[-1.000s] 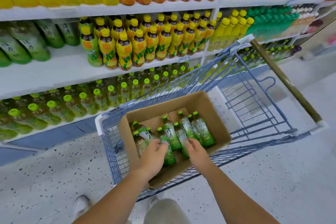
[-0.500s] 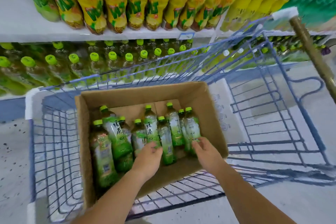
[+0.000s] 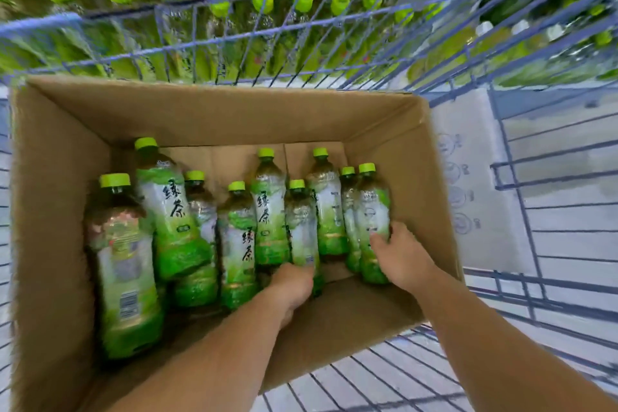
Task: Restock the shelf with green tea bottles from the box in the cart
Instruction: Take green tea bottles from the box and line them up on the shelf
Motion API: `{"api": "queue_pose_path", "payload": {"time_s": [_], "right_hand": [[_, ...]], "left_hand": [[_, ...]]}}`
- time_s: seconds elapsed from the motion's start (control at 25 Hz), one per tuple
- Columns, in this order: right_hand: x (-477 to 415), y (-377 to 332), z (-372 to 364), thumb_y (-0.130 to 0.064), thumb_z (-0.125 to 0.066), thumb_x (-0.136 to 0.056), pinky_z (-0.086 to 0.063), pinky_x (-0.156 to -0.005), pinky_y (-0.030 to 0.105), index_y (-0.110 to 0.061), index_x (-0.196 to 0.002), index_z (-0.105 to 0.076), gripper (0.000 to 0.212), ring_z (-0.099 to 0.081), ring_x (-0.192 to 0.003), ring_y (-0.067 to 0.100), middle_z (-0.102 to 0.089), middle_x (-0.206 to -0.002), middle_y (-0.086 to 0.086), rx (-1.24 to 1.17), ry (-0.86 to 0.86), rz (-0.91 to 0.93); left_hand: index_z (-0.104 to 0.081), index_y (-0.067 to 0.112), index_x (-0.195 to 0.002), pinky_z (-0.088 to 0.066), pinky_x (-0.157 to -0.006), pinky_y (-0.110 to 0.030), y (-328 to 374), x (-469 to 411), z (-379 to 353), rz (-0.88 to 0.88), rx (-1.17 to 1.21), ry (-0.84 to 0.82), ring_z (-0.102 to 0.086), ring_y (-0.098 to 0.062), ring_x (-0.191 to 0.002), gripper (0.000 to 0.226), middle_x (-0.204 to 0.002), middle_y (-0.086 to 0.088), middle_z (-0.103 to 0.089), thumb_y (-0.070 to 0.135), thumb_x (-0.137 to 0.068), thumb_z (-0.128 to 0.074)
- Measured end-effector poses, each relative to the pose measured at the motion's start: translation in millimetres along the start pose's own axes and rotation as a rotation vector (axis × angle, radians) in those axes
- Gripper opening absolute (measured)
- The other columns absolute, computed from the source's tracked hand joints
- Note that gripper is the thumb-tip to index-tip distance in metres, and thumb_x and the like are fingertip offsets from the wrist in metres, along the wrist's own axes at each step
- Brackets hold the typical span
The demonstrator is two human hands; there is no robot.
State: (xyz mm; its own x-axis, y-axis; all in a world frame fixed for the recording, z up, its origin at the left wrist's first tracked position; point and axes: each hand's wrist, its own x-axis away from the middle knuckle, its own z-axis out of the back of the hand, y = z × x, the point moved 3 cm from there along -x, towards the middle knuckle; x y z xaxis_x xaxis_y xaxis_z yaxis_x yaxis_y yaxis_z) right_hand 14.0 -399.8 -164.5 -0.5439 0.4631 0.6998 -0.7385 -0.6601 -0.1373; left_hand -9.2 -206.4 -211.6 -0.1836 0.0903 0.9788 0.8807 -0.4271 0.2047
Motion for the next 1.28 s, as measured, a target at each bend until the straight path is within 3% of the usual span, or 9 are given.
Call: {"api": "queue_pose_path", "payload": {"time_s": [0.16, 0.36, 0.48, 0.6, 0.76, 0.84, 0.96, 1.16, 1.28], "right_hand": [[-9, -1, -3, -0.040, -0.061, -0.092, -0.050, -0.089, 0.041, -0.009, -0.120, -0.050, 0.043, -0.061, -0.105, 0.032, -0.059, -0.115, 0.009, 0.071, 0.006, -0.015], [-17, 8, -24, -0.037, -0.071, -0.083, -0.052, -0.084, 0.034, -0.015, -0.113, -0.060, 0.039, -0.064, -0.096, 0.023, -0.068, -0.107, 0.004, -0.083, -0.124, -0.099], [-21, 5, -29, -0.021, -0.068, -0.084, -0.048, -0.080, 0.033, -0.010, -0.116, -0.055, 0.036, -0.061, -0.093, 0.024, -0.065, -0.106, 0.008, -0.233, -0.110, -0.150], [-23, 4, -31, -0.010, -0.067, -0.085, -0.046, -0.085, 0.035, -0.005, -0.125, -0.040, 0.048, -0.057, -0.100, 0.028, -0.058, -0.114, 0.012, -0.327, -0.144, -0.220], [-22, 6, -35, -0.026, -0.076, -0.081, -0.048, -0.097, 0.042, -0.012, -0.127, -0.029, 0.067, -0.057, -0.109, 0.029, -0.054, -0.116, 0.007, -0.319, -0.175, -0.207], [-20, 4, -35, -0.033, -0.080, -0.079, -0.048, -0.094, 0.038, -0.011, -0.127, -0.031, 0.073, -0.057, -0.110, 0.027, -0.054, -0.117, 0.005, -0.301, -0.160, -0.169], [-17, 3, -36, -0.031, -0.083, -0.069, -0.053, -0.083, 0.034, -0.011, -0.124, -0.048, 0.069, -0.064, -0.099, 0.022, -0.063, -0.111, 0.004, -0.339, -0.141, -0.144], [14, -22, -40, -0.019, -0.076, -0.066, -0.061, -0.079, 0.043, -0.016, -0.099, -0.071, 0.033, -0.072, -0.085, 0.026, -0.075, -0.095, 0.011, -0.445, -0.241, -0.058], [43, -40, -40, -0.020, -0.075, -0.064, -0.060, -0.081, 0.049, -0.014, -0.098, -0.072, 0.035, -0.073, -0.087, 0.031, -0.075, -0.094, 0.013, -0.484, -0.300, -0.052]], "left_hand": [[-0.024, 0.008, -0.156, -0.032, -0.111, -0.045, -7, -6, -5, 0.086, 0.087, -0.025, -0.032, -0.035, -0.144, 0.087, -0.160, -0.014, -0.030, 0.060, -0.093, -0.054], [-0.039, 0.012, -0.150, -0.039, -0.111, -0.047, -9, -14, -13, 0.095, 0.349, -0.119, -0.047, -0.031, -0.133, 0.122, -0.150, -0.010, -0.047, 0.065, -0.050, -0.086], [-0.053, 0.014, -0.133, -0.050, -0.099, -0.043, -6, -13, -10, 0.097, 0.391, -0.089, -0.060, -0.027, -0.113, 0.110, -0.127, -0.007, -0.062, 0.053, -0.038, -0.092], [-0.062, 0.020, -0.120, -0.052, -0.089, -0.036, -3, -5, -5, 0.087, 0.283, -0.138, -0.063, -0.022, -0.104, 0.088, -0.115, -0.003, -0.067, 0.052, -0.044, -0.091], [-0.059, 0.013, -0.123, -0.046, -0.088, -0.032, -1, 5, 9, 0.065, 0.211, -0.122, -0.059, -0.020, -0.102, 0.077, -0.114, -0.004, -0.063, 0.039, -0.057, -0.087], [-0.055, 0.016, -0.125, -0.039, -0.086, -0.031, -2, 8, 18, -0.011, 0.142, -0.081, -0.053, -0.018, -0.103, 0.067, -0.114, -0.001, -0.059, 0.030, -0.067, -0.085], [-0.060, 0.028, -0.108, -0.045, -0.079, -0.028, -5, 21, 35, -0.164, 0.048, -0.030, -0.056, -0.012, -0.094, 0.041, -0.096, 0.008, -0.061, 0.023, -0.074, -0.083], [-0.063, 0.037, -0.113, -0.054, -0.087, -0.033, 0, 41, 69, -0.343, 0.086, 0.055, -0.065, -0.009, -0.096, 0.040, -0.104, 0.015, -0.069, 0.064, -0.084, -0.065], [-0.062, 0.033, -0.120, -0.053, -0.089, -0.036, 4, 57, 92, -0.404, 0.062, 0.074, -0.065, -0.011, -0.099, 0.039, -0.107, 0.013, -0.069, 0.056, -0.089, -0.064]]}}
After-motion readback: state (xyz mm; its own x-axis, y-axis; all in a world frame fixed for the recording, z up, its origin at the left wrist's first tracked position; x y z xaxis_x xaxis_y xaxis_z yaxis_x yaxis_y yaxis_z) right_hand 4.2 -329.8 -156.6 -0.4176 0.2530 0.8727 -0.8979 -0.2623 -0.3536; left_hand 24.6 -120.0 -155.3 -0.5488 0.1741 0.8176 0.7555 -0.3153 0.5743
